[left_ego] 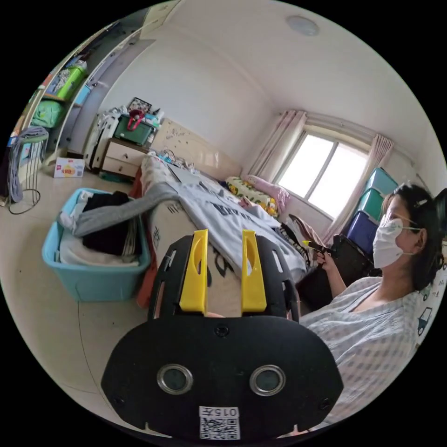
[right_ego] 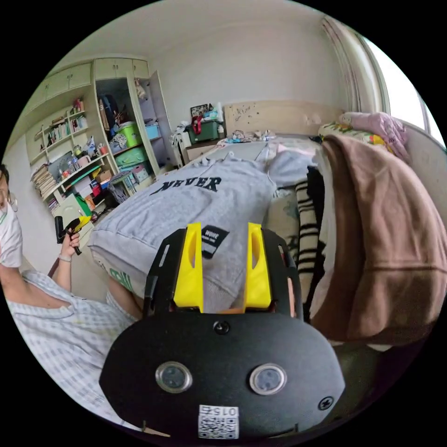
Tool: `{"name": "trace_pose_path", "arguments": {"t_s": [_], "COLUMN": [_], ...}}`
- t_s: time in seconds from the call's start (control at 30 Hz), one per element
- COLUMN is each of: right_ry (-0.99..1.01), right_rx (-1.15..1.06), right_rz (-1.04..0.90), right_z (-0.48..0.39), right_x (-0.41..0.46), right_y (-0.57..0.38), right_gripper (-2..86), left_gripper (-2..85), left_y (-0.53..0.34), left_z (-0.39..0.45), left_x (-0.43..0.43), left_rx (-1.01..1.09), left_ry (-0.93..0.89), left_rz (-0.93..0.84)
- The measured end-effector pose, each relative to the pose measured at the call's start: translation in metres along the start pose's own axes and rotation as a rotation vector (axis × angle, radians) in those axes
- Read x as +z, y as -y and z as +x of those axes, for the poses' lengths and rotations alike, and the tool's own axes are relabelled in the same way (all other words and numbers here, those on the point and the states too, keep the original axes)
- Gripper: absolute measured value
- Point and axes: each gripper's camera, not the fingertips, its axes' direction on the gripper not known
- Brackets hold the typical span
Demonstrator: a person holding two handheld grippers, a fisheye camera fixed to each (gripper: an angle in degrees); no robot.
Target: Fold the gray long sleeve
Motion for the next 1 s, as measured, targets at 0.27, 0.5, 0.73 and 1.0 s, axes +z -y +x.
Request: {"name": "trace_pose_path", "arguments": {"t_s": [0.27,0.5,0.73,1.0], "right_ry": [0.09,0.052,-0.232,-0.403], "right_rx": [0.146,-0.136,-0.661,-0.754], "right_rz": [0.006,0.027,0.06,-0.016], "right_z": [0.038,-0.005,-0.121,-0.128], "right_x": [-0.007,-0.038,-0.002,0.041], "right_y": [-0.069,-0.097,-0.159,-0.191], "right_gripper": [13.3,12.8,12.3,7.3], "left_gripper": [10.1,7.7,10.9,6.5], "left_y": [0.026,0.042,0.028,0.038], "left_z": [0.089,0.202,0.394,0.437], "left_x": [0.066,0.006,0.046,0.09], "left_rx": [0.056,0.268,0.757,0.838], "left_ry": [0.021,0.115,0.411,0.481], "left_rz": [-0.149,-0.055,-0.108,-0.239]}}
